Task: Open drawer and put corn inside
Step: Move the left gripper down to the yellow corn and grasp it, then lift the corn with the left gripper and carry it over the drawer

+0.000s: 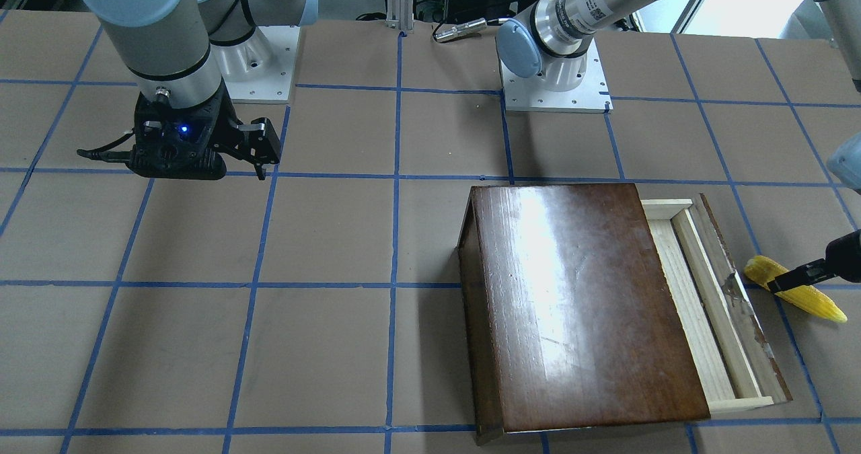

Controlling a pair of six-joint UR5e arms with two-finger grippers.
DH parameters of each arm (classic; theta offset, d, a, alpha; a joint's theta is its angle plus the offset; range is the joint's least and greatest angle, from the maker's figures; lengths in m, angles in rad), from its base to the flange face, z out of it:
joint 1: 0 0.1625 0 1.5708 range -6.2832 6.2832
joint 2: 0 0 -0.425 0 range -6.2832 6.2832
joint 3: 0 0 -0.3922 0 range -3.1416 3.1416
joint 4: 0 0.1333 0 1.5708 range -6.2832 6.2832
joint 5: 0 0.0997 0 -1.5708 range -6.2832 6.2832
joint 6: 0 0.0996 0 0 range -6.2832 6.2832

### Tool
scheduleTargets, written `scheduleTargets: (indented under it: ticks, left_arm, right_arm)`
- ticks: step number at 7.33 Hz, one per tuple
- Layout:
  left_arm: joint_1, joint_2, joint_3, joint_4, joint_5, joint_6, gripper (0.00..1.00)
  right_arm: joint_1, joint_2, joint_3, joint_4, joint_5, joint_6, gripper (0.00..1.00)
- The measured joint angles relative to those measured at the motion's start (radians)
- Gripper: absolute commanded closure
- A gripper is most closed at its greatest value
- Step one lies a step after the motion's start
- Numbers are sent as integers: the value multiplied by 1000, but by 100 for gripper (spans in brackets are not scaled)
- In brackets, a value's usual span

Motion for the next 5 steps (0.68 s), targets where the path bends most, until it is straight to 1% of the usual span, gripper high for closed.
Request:
scheduleTargets:
  ticks: [1, 2, 3, 5]
  left_arm:
    - [0, -2, 0, 0, 0, 1, 78]
    - [0, -3, 0, 0, 0, 2, 94]
    - [0, -4, 0, 0, -1, 4, 100]
    - [0, -6, 1, 0, -3, 7, 100]
  right_arm:
    - [0, 0, 0, 0, 0, 0, 0]
    - [0, 0, 0, -1, 0, 0, 0]
    - [0, 0, 0, 0, 0, 0, 0]
    - [0, 1, 0, 1, 0, 0, 0]
